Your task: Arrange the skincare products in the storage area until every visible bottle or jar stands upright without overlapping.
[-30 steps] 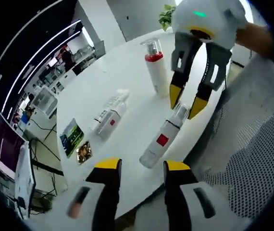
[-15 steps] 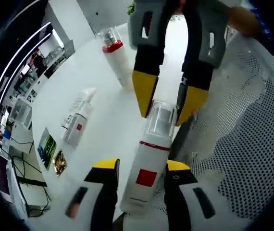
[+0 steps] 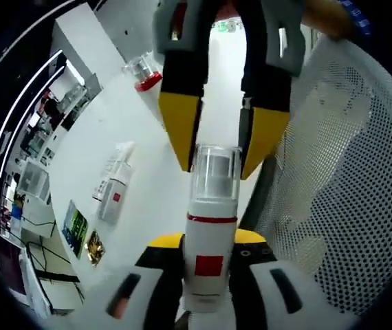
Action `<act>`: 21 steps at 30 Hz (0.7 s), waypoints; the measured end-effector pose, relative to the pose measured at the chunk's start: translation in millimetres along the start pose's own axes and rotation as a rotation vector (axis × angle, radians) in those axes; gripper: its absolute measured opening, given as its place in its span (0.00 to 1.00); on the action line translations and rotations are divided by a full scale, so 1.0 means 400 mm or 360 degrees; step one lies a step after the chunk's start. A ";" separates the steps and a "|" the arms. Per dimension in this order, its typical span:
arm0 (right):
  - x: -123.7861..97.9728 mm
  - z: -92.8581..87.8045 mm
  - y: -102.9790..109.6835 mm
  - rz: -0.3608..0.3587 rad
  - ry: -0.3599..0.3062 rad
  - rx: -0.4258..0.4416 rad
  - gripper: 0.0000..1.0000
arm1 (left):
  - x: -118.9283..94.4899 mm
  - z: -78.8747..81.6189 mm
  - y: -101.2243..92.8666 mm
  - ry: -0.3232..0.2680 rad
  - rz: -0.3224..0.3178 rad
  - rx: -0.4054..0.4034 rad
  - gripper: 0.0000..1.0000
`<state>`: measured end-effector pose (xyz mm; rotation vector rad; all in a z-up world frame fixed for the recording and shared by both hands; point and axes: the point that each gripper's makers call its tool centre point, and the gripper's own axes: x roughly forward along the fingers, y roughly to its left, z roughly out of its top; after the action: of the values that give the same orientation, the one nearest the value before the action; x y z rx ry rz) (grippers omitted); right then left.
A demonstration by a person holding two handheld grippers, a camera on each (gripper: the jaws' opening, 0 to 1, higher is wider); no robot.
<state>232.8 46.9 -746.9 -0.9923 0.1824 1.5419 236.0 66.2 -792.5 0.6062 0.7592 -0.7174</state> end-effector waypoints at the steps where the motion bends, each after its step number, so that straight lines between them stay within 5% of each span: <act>1: -0.004 0.003 -0.015 -0.0039 -0.0030 0.0072 0.17 | -0.006 0.000 0.010 0.0003 0.0006 -0.0046 0.29; 4: -0.018 0.011 -0.066 -0.0164 -0.0108 0.0226 0.16 | -0.025 0.012 0.055 -0.0063 0.0121 -0.0198 0.28; 6: -0.029 -0.013 -0.102 -0.0248 -0.0071 0.0330 0.01 | -0.041 0.012 0.087 -0.0096 0.0187 -0.0351 0.28; 9: -0.035 -0.043 -0.134 -0.0326 -0.0016 0.0460 0.00 | -0.073 0.026 0.126 -0.0219 0.0258 -0.0599 0.28; 12: -0.039 0.003 -0.130 -0.0226 -0.0229 0.0794 0.11 | -0.088 0.026 0.148 -0.0269 0.0302 -0.0704 0.28; 16: -0.051 0.045 -0.152 -0.0226 -0.0401 0.1006 0.10 | -0.103 0.028 0.160 -0.0304 0.0343 -0.0746 0.28; 21: -0.053 0.116 -0.159 -0.0117 -0.0642 0.1575 0.22 | -0.122 0.054 0.167 -0.0406 0.0387 -0.0715 0.28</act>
<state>264.0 76.4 -677.6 0.0907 0.5455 1.2998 269.8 108.8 -726.5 0.1868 0.5706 -0.3712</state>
